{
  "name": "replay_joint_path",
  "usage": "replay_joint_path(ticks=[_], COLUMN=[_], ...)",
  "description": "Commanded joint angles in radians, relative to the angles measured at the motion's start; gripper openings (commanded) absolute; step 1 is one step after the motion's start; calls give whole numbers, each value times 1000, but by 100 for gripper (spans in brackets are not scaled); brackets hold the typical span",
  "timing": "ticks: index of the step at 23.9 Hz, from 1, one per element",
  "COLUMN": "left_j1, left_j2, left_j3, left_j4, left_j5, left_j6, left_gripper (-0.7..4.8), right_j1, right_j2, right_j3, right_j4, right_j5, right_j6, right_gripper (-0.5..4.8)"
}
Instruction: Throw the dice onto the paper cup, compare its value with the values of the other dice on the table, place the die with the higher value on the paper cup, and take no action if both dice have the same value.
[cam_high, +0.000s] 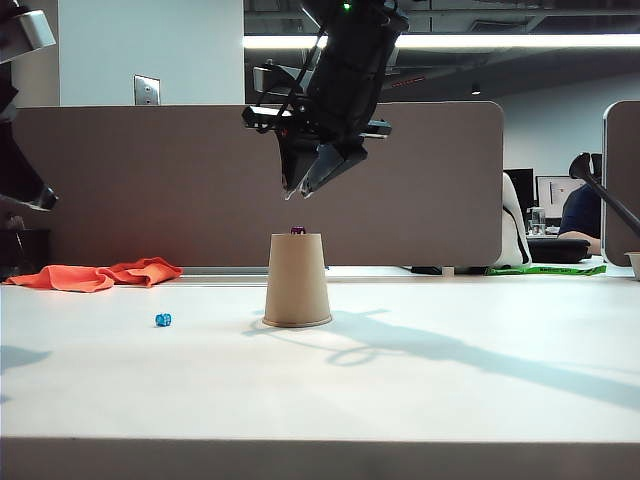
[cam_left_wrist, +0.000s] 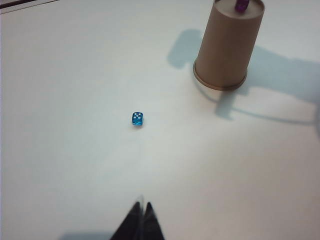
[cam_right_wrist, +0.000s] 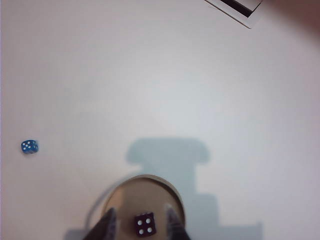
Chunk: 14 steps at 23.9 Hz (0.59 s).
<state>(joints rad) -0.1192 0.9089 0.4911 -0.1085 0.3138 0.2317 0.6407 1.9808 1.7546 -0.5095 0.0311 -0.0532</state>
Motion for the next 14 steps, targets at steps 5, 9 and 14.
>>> replay_joint_path(ticks=[5, 9, 14], left_j1=[0, 0, 0], left_j2=[-2, -2, -2], left_j3=[4, 4, 4], left_j4=[13, 13, 13], left_j5=[5, 5, 5], left_j6=[-4, -8, -31], left_gripper=[-5, -5, -6], right_j1=[3, 6, 6], right_j2=[27, 47, 68], right_j3=[4, 4, 4], right_j4=[7, 0, -4], right_j5=[-5, -3, 23], right_j6=[0, 0, 0], right_gripper=[154, 154, 186])
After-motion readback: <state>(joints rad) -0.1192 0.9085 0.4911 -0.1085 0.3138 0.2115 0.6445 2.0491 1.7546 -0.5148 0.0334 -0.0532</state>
